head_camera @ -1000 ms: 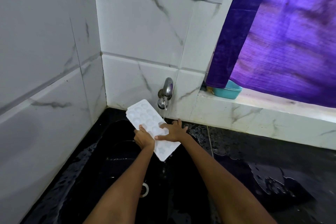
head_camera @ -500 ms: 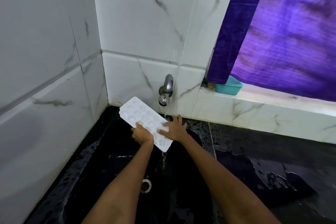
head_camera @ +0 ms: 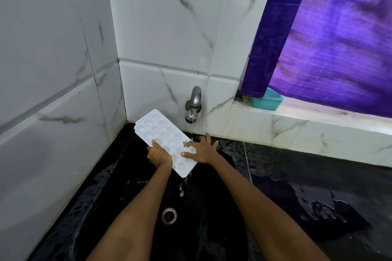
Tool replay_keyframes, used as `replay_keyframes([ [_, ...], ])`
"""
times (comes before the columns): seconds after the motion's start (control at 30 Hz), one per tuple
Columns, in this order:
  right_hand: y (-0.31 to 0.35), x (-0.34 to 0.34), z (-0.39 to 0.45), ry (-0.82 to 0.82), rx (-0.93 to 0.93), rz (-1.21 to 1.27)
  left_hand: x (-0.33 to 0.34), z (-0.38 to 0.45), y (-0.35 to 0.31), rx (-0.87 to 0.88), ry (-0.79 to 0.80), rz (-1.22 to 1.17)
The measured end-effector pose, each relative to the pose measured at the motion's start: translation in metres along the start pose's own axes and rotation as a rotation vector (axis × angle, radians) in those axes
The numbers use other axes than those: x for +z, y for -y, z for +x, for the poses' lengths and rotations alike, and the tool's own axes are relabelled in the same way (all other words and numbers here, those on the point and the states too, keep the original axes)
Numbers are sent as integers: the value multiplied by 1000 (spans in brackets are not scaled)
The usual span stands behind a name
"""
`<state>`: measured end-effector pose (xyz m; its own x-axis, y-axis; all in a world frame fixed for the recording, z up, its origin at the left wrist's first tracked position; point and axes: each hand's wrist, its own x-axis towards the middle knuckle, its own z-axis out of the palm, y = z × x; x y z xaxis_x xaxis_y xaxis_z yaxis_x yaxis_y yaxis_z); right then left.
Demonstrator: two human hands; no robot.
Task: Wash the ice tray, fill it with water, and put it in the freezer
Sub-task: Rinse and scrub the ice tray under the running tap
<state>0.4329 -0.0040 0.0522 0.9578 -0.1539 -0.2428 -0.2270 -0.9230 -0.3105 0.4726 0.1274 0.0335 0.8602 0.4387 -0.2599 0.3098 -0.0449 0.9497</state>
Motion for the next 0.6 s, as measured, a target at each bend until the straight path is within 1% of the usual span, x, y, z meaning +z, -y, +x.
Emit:
replay_keyframes([
  [0.07,2,2,0,-15,-11,-64,2,-4,1,0,-2,-14],
  [0.1,4,3,-1,-7,-16,-54,2,-6,0,-15,-10,-27],
  [0.2,2,-1,-3,36,0,106,1,-5,-3,-43,-11,-55],
  [0.23,1,-3,-3,43,1,119,1,-5,-2,-42,-3,-52],
  [0.33,3,-5,-1,-4,29,3,6,-12,-2,-20,11,-38],
  [0.4,9,-1,-1,-25,11,-73,9,-17,-4,-28,1,-58],
  [0.43,9,-1,-2,-11,2,-62,9,-17,-6,-37,-4,-67],
  [0.53,0,-6,-3,24,7,82,4,-8,-5,-26,-11,-50],
  [0.6,0,-5,-3,7,21,45,2,-6,-3,0,1,-37],
])
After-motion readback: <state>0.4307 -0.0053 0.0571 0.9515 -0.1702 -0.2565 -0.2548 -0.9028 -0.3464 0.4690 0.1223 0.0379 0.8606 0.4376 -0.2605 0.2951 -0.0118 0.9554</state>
